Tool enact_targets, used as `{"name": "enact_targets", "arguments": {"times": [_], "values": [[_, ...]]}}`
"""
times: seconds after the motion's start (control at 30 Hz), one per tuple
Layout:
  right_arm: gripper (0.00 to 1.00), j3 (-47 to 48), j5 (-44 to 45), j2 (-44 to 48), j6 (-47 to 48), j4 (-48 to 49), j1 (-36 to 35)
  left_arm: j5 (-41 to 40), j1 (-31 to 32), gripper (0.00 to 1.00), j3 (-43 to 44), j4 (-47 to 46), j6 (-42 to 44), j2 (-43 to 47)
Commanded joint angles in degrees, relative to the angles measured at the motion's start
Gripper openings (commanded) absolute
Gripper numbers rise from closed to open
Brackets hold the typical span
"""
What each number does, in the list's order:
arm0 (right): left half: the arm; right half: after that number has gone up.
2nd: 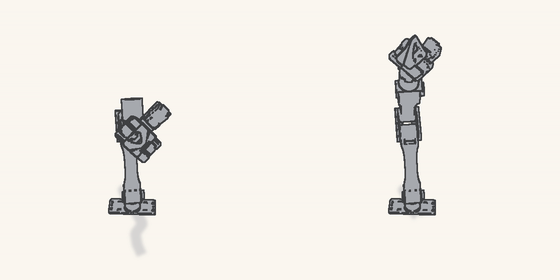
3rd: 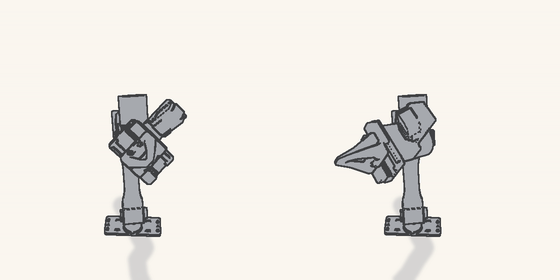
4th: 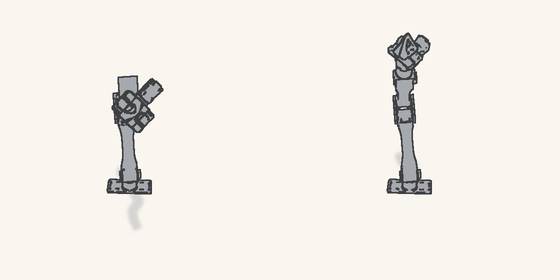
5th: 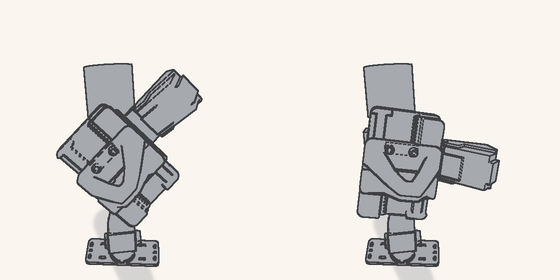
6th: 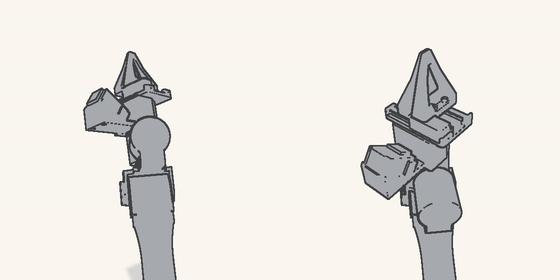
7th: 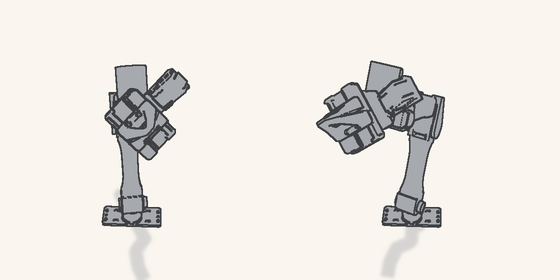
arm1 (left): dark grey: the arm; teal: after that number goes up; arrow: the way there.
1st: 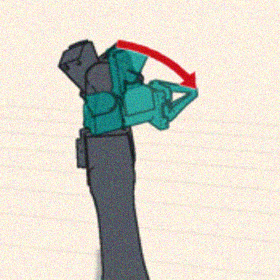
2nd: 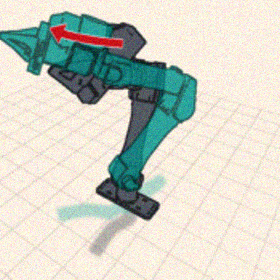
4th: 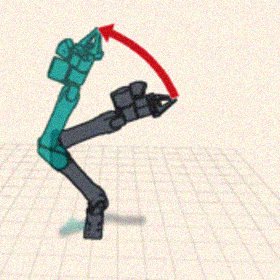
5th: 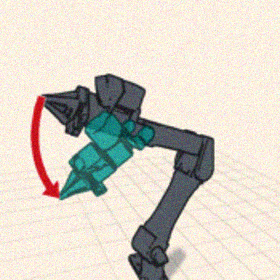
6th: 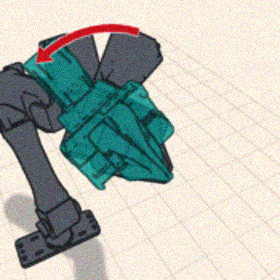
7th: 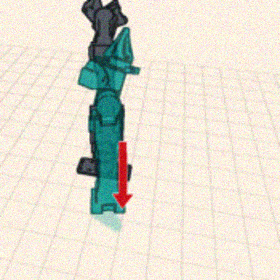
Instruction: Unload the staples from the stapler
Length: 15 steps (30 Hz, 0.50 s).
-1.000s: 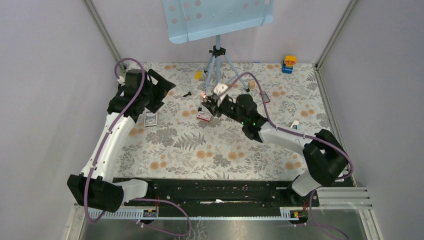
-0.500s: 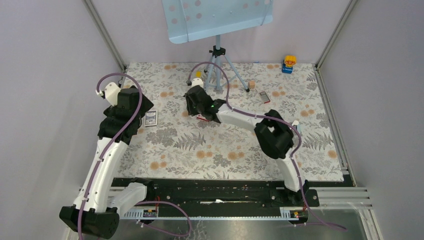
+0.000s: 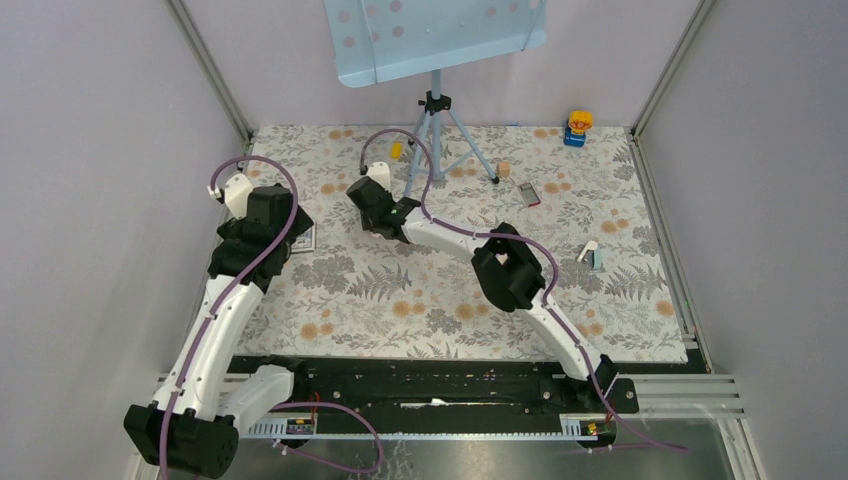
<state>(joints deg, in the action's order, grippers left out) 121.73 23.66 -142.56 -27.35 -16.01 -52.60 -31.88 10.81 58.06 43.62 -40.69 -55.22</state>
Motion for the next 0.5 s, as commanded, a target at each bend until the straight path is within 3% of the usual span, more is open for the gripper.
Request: {"name": "enact_targets", "arguments": {"times": [0.0, 0.17, 0.47], "values": [[0.0, 5.12, 4.19, -2.62, -0.84, -3.99, 0.13, 1.37, -0.01, 0.99, -1.37, -4.39, 1.92, 1.21], [0.05, 6.43, 5.5, -4.28, -1.8, -5.98, 0.13, 1.09, 0.0, 0.99, -2.13, -4.94, 2.53, 1.6], [0.45, 2.02, 2.52, -2.66, -1.53, -3.61, 0.13, 2.52, 0.0, 0.99, -4.47, -6.8, 2.88, 2.69]]}}
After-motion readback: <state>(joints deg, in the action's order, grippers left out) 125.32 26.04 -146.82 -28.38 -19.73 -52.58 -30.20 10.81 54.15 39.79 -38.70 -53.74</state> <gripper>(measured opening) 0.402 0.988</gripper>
